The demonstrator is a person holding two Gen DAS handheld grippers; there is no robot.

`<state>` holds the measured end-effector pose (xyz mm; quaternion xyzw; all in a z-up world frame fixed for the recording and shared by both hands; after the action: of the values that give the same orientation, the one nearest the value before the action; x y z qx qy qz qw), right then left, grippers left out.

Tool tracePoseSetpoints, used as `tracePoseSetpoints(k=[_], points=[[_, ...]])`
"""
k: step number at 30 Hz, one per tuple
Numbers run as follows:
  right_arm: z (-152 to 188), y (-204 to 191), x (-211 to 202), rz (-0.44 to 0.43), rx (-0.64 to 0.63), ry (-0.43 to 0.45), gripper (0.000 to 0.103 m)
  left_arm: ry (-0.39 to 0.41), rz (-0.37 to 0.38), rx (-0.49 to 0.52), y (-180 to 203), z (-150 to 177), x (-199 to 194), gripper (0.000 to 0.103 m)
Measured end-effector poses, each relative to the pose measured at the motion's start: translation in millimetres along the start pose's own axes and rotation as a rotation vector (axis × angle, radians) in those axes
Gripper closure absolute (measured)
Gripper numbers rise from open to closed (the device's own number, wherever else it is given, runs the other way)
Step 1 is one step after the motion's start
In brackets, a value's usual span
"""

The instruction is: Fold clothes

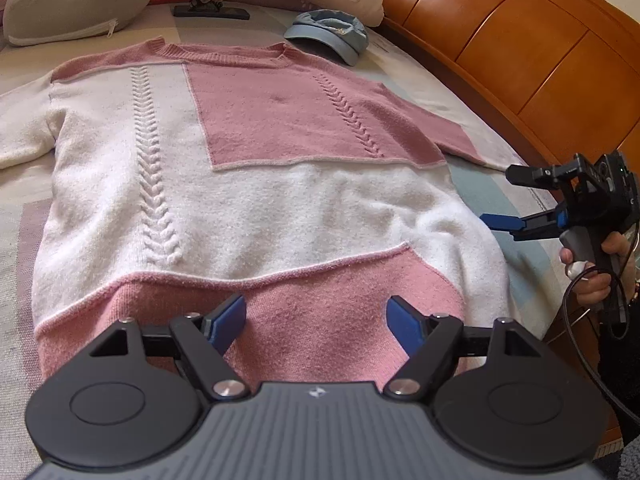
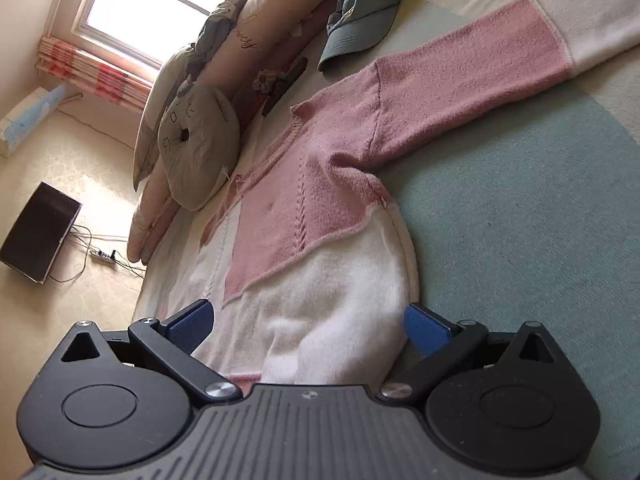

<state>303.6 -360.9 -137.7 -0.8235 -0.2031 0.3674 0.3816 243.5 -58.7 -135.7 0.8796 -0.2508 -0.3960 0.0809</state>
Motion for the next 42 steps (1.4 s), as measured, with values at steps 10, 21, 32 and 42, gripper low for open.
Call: tracePoseSetpoints(k=[10,21,32,42], points=[[67.4,-3.2,-25.1,0.034,0.015,-0.101,0.000,-0.018,-0.020,0.012,4.7,25.8,-16.9,0.023],[84.6,-3.0,-33.7,-0.048,0.148,-0.163,0.000,-0.011,-0.017,-0.016,8.4,33.0,-22.0,0.022],[71.7,-9.9,-17.3,-0.166,0.122,-0.156,0.000,-0.004,-0.004,-0.025,11.2,34.8,-20.7,0.021],[92.2,16.1,-53.8,-0.147,0.139,-0.027,0.051,0.017,0.013,-0.043,6.8,41.6,-28.9,0.021]])
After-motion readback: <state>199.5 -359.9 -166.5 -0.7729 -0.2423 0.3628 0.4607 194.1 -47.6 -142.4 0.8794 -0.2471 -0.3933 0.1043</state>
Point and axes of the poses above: each gripper's, at about its wrist camera, not at the fingertips, and x roughly the way its jaws point, y to its right, z to its underside, the point moved 8 cm from there along x, roughly the way its jaws point, and after that the axes turned 8 degrees about y, right-handed, at the moved point
